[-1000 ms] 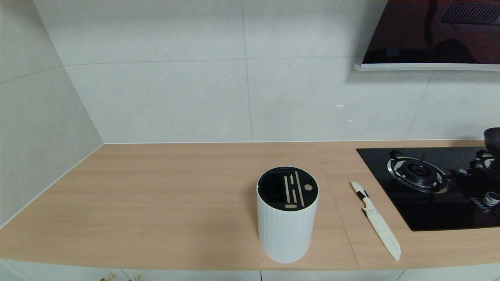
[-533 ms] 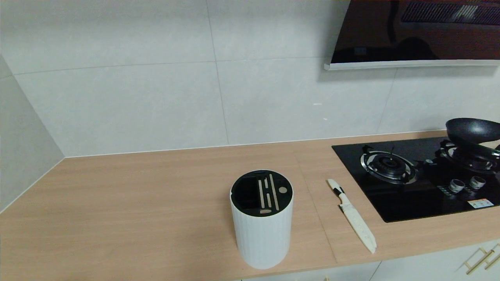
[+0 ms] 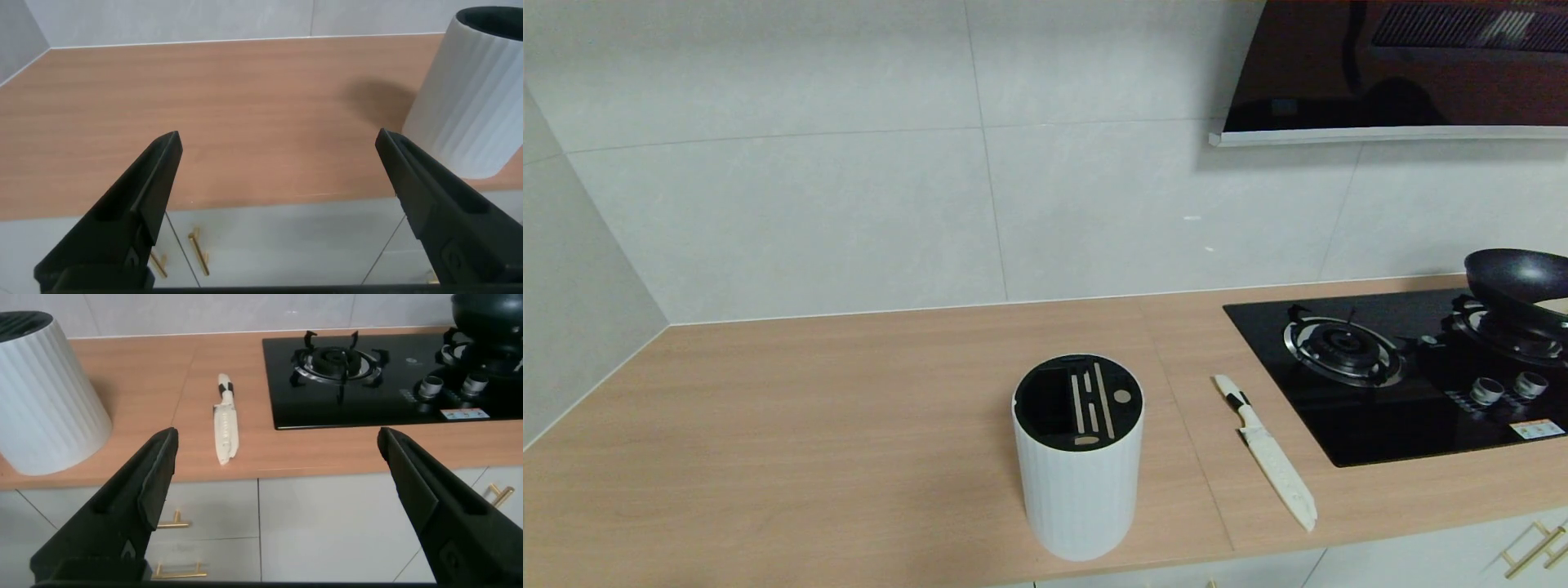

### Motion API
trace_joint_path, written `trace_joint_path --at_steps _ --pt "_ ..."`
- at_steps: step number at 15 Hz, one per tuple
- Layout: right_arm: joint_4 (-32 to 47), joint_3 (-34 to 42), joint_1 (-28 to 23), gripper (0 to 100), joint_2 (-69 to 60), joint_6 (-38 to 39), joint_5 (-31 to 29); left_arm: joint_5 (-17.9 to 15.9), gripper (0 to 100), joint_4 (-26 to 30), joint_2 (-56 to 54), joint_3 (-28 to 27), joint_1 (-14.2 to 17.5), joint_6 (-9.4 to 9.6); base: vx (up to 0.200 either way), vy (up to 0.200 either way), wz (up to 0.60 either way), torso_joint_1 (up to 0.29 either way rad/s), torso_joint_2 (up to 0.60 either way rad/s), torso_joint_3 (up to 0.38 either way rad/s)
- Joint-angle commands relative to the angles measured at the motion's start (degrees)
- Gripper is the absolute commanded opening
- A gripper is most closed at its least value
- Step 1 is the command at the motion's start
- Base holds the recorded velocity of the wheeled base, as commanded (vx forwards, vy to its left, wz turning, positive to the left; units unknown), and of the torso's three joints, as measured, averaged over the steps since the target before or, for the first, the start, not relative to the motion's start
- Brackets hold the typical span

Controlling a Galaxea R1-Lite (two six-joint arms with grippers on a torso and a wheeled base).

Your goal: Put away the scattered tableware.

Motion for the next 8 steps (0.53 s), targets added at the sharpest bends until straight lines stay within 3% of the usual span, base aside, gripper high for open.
trace_joint_path --at_steps 1,8 --pt "0.0 0.0 0.0 100 0.1 0.0 0.1 0.0 100 0.0 0.0 0.0 0.0 -0.08 0.000 0.000 0.00 0.000 0.00 0.000" --pt "-1.5 -1.4 0.0 100 0.1 0.1 -0.3 0.0 100 0.0 0.0 0.0 0.0 -0.08 0.000 0.000 0.00 0.000 0.00 0.000"
